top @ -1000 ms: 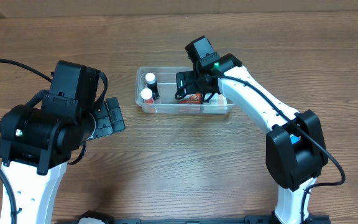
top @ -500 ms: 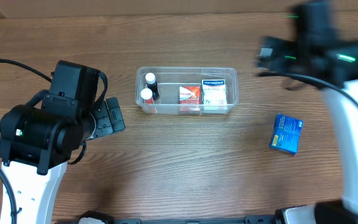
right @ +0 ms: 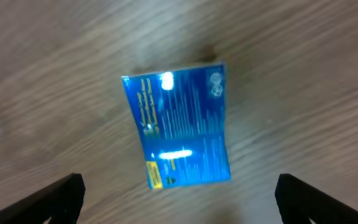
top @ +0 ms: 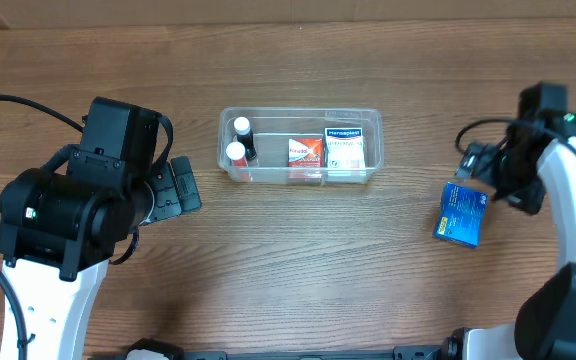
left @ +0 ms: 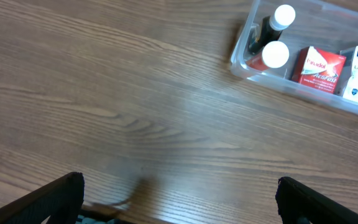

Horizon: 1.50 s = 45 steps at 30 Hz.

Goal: Pack container
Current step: 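Reach the right gripper to the blue medicine box and grasp it, then place the blue box into the container's right end and release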

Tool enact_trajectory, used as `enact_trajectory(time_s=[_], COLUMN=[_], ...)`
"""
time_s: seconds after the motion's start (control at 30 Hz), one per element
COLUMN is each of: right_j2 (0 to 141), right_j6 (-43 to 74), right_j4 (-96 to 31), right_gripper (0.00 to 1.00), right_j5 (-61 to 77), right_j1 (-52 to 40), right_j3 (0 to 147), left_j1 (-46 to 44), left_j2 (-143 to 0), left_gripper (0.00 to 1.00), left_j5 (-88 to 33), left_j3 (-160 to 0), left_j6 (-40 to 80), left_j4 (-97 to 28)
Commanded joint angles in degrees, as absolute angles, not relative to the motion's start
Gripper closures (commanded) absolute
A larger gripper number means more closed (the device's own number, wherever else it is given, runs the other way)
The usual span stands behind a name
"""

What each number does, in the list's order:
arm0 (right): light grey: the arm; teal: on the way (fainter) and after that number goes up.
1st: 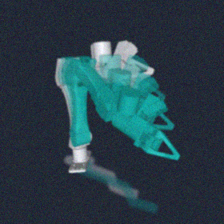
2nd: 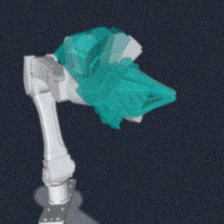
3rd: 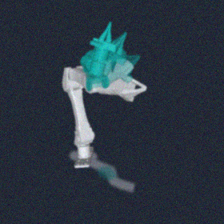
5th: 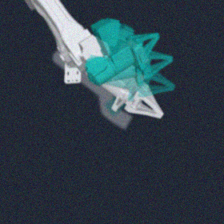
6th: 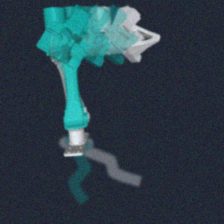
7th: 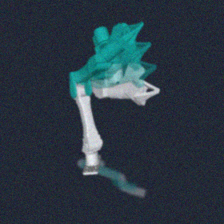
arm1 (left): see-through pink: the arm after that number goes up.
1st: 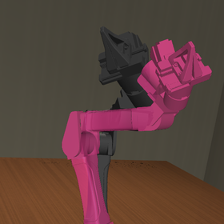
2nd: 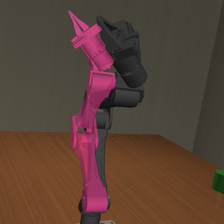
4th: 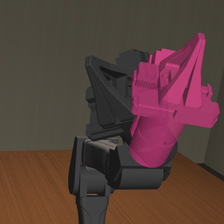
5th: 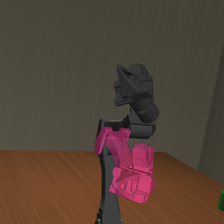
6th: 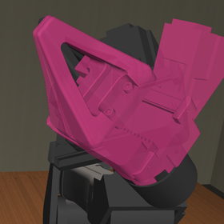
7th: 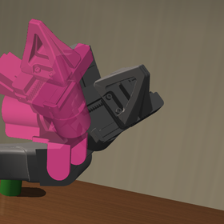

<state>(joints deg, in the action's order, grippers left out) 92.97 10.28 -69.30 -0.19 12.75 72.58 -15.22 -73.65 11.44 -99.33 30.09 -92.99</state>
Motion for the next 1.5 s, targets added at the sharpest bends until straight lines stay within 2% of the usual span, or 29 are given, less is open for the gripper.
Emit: enact_trajectory(time_s=[0.0,0.37,0.5,0.6,0.8,0.93,1.0,1.2,1.47], right_j2=[92.7,92.7,92.7,92.7,92.7,92.7,92.7,91.4,90.2], right_j6=[2.5,3.2,3.2,3.2,3.2,3.2,3.2,3.2,4.8], right_j4=[-63.7,-46.1,-43.5,-42.8,-42.7,-43.0,-46.2,-60.4,-70.3], right_gripper=[0.00,0.00,0.08,0.21,0.24,0.29,0.34,0.36,0.39], right_j5=[3.1,3.1,3.2,3.2,3.2,6.0,9.0,9.1,9.1], right_j1=[12.8,12.8,12.8,12.8,12.8,12.8,12.7,7.9,-5.8], right_j3=[63.4,50.9,50.4,50.4,50.4,50.8,53.3,68.3,91.9], left_j1=[-15.0,-15.0,-15.0,-15.0,-15.0,-15.0,-15.0,-15.0,-15.0], left_j2=[-73.8,-73.8,-73.8,-73.8,-73.8,-73.8,-73.8,-73.8,-73.8], left_gripper=[0.00,0.00,0.00,0.00,0.00,0.00,0.00,0.00,0.00], left_j5=[12.4,12.4,12.4,12.4,12.4,12.4,12.4,12.4,12.1], left_j3=[-99.0,-99.0,-99.0,-99.0,-99.0,-99.0,-99.0,-99.0,-99.0], left_j6=[30.4,30.4,30.4,30.4,30.4,30.4,30.4,30.4,30.5], left_j4=[-92.7,-92.7,-92.7,-92.7,-92.8,-92.8,-92.8,-92.8,-92.8])
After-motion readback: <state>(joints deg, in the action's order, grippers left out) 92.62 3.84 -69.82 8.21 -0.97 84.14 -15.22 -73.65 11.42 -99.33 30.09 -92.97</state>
